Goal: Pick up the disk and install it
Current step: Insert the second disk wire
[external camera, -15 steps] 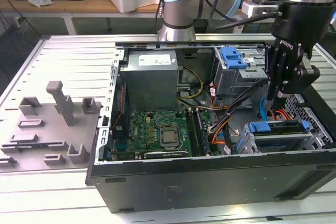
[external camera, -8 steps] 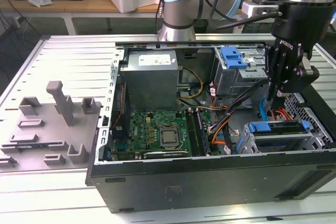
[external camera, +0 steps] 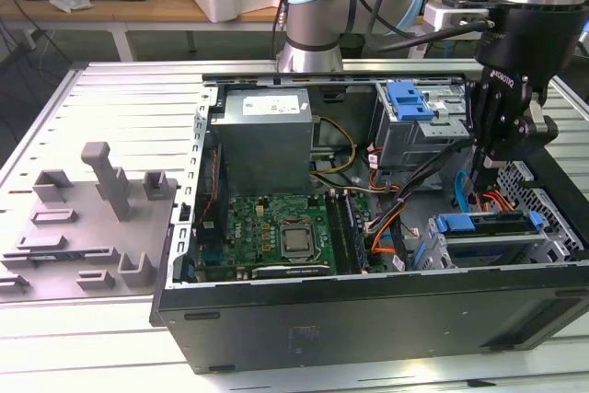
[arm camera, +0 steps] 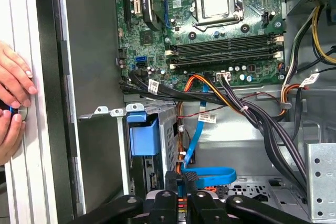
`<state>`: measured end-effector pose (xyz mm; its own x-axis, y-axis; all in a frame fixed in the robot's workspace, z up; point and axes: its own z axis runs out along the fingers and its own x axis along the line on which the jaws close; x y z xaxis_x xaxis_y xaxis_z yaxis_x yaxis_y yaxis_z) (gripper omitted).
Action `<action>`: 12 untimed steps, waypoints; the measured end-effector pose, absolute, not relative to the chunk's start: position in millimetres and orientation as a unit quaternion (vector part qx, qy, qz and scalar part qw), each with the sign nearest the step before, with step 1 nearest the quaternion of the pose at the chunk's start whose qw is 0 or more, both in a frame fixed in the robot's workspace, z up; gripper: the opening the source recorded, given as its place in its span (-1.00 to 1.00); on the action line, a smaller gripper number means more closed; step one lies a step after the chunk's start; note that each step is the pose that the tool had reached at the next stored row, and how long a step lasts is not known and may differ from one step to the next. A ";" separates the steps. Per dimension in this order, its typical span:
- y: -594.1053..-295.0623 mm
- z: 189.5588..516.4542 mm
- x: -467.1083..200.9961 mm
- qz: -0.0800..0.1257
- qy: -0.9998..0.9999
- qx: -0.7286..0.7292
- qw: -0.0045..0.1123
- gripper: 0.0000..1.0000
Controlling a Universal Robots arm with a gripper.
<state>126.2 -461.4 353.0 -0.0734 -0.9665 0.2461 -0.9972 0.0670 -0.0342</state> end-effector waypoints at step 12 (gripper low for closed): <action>-467.2 353.1 126.2 0.089 -0.727 0.677 0.071 -0.68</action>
